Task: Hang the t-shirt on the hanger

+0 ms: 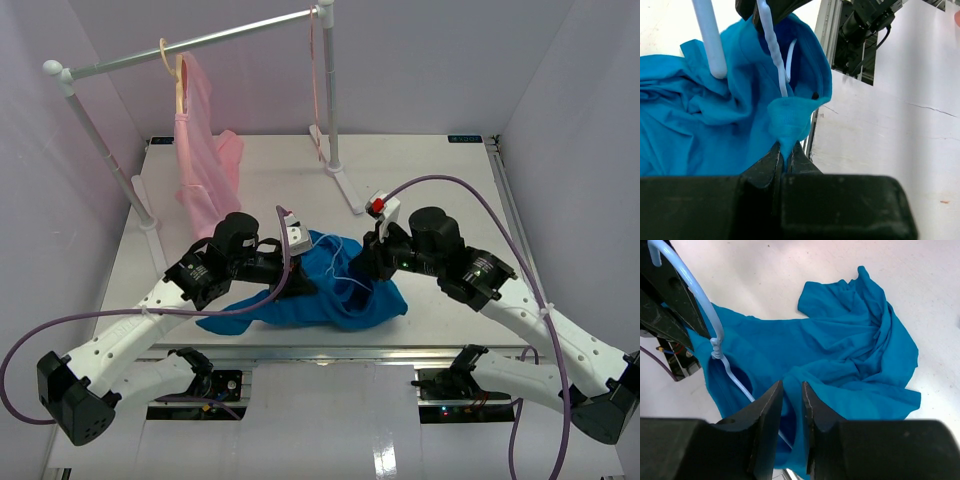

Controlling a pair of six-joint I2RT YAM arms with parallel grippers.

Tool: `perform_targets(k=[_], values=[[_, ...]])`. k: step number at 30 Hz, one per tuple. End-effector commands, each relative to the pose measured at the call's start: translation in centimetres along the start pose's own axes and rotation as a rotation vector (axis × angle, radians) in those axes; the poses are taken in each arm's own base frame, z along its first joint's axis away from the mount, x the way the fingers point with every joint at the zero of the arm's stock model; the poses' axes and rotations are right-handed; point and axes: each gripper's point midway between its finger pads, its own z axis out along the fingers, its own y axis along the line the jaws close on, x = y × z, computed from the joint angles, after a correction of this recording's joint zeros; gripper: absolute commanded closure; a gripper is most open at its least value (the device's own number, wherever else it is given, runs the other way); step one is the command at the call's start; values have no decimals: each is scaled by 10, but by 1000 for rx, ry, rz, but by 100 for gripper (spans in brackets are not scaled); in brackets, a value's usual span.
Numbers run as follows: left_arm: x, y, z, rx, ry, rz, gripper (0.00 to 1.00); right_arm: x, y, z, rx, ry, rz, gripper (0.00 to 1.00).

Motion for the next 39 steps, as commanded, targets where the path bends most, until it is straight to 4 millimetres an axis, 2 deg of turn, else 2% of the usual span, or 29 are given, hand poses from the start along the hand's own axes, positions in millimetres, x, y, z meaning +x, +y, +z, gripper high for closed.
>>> perform_targets(k=[1, 3, 8, 11, 14, 21, 25, 28, 29, 31, 35, 38, 39], values=[[-13, -16, -2, 74, -51, 23, 100, -25, 13, -17, -36, -68, -48, 59], [-14, -17, -2, 83, -57, 23, 100, -28, 14, -24, -35, -79, -59, 50], [-17, -20, -3, 93, -73, 28, 100, -36, 26, -38, -85, -109, -85, 43], [-20, -22, -4, 101, -82, 34, 100, -43, 51, -41, -230, -138, -131, 40], [-22, -25, -6, 111, -90, 37, 100, -51, 66, -39, -327, -182, -192, 37], [-28, -33, -9, 142, -104, 40, 100, -65, 74, -14, -415, -227, -202, 39], [-29, -36, -8, 165, -105, 34, 100, -73, 80, -2, -467, -280, -195, 50], [-30, -36, -8, 163, -111, 39, 100, -73, 80, 5, -480, -279, -174, 58], [-30, -35, -9, 155, -114, 41, 100, -73, 79, 7, -472, -283, -164, 63], [-34, -35, -11, 139, -122, 10, 99, -73, 68, 9, -406, -288, -136, 91], [-44, -25, -20, 26, -144, -14, 90, -63, 48, 0, -262, -231, -109, 92], [-58, -19, -32, -62, -177, 2, 84, -61, 44, -18, -212, -225, -116, 92], [-62, -15, -36, -100, -191, 6, 79, -61, 41, -20, -191, -228, -114, 92]])
